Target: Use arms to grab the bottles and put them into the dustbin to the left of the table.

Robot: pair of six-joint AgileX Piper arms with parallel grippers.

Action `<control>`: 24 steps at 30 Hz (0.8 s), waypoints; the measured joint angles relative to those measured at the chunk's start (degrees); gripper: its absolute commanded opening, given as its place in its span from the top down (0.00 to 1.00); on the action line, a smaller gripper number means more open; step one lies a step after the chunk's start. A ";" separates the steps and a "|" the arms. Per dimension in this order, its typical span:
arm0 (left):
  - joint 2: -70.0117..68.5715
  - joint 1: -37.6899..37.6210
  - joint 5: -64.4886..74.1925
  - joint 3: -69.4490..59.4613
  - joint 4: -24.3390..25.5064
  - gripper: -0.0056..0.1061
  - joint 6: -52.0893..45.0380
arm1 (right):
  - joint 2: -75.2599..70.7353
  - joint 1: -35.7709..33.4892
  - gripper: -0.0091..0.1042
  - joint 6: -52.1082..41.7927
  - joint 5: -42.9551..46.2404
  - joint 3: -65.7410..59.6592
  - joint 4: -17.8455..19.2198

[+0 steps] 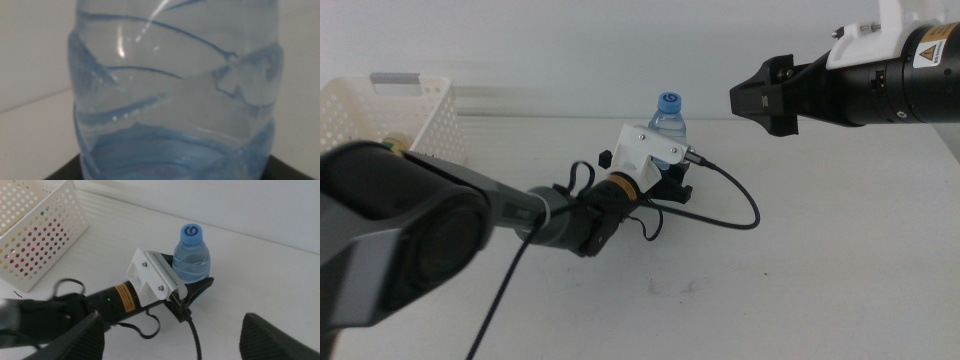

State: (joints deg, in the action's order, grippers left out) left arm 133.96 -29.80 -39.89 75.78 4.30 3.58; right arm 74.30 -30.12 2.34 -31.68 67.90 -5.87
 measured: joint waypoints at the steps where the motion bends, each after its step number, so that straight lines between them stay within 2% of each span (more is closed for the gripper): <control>1: -1.09 0.00 2.61 -0.41 0.00 0.82 -0.62 | 0.00 0.00 0.17 0.00 0.00 0.00 0.00; 2: -2.91 0.00 6.24 -1.18 0.00 0.92 -0.90 | 0.00 0.00 0.17 0.00 0.00 0.00 0.00; 3: -5.13 0.00 10.61 -2.10 0.09 0.97 0.01 | 0.00 0.00 0.17 0.00 0.00 0.00 0.00; 10: -24.81 0.00 47.77 -4.44 1.82 0.97 5.99 | 0.00 0.00 0.17 0.00 0.00 0.00 0.00; 16: -38.69 1.65 65.39 -4.44 7.04 0.97 6.21 | 0.00 0.00 0.17 0.00 0.00 0.00 0.00; 20: -42.50 8.22 78.52 -1.05 6.93 0.97 5.59 | 0.00 0.00 0.17 0.00 0.00 0.00 0.00; 24: -42.13 19.92 90.96 6.43 6.01 0.97 -1.20 | 0.00 0.00 0.17 0.00 0.00 0.00 0.00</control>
State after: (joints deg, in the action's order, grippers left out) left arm 91.83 -9.87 51.07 82.20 10.32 2.38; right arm 74.30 -30.12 2.34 -31.68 67.90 -5.87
